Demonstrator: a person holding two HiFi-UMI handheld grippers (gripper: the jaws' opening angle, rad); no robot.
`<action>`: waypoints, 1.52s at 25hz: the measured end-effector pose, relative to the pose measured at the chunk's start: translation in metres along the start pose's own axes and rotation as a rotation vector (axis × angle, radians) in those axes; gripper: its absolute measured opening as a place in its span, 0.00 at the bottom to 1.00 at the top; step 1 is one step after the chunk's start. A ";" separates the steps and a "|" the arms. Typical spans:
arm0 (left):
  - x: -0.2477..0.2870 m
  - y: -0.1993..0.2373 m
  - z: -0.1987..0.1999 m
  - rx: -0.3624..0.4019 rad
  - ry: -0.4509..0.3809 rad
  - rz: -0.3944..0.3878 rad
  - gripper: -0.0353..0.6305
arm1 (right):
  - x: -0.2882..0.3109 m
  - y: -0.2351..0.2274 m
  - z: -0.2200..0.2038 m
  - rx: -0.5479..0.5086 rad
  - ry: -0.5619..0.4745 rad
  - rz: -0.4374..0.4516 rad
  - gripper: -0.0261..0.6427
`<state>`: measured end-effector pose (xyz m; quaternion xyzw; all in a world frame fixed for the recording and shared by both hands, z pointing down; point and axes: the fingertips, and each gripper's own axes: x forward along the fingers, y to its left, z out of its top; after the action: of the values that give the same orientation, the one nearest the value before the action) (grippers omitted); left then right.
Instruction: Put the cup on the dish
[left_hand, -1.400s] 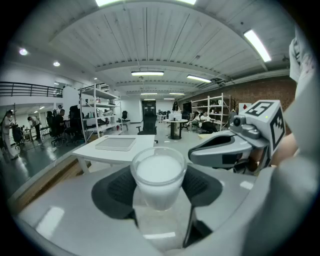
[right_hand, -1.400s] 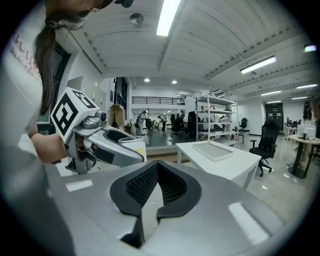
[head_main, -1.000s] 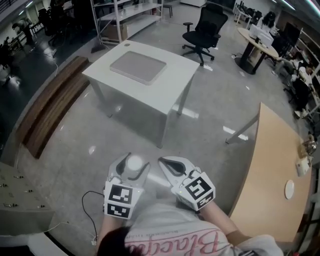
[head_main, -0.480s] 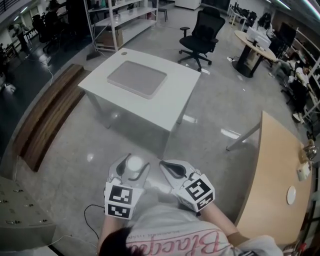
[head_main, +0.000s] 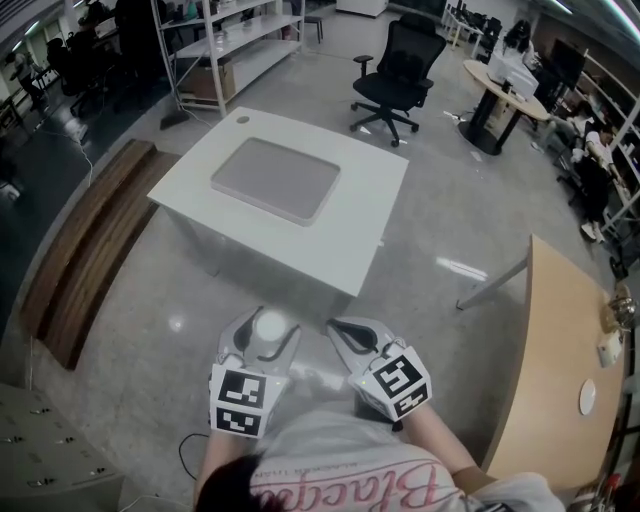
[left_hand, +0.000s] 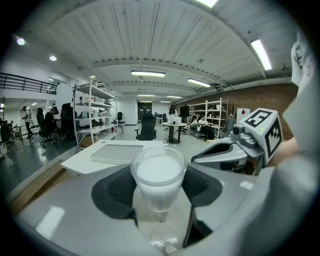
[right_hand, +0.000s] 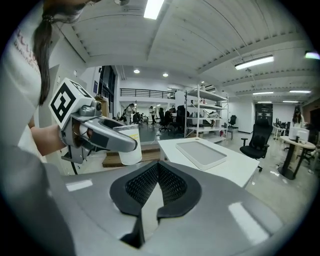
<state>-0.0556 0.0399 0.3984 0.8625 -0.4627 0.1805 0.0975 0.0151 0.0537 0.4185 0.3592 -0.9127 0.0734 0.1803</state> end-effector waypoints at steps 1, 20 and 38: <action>0.003 0.005 0.000 0.002 0.001 -0.005 0.45 | 0.005 -0.003 0.002 0.004 -0.005 -0.005 0.04; 0.066 0.069 0.014 -0.010 0.009 -0.029 0.45 | 0.072 -0.050 0.017 0.039 0.046 -0.022 0.04; 0.202 0.147 0.063 0.043 -0.032 0.035 0.45 | 0.159 -0.144 0.056 0.082 0.032 0.042 0.04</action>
<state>-0.0616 -0.2163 0.4215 0.8590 -0.4752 0.1781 0.0685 -0.0099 -0.1667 0.4286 0.3459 -0.9132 0.1204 0.1786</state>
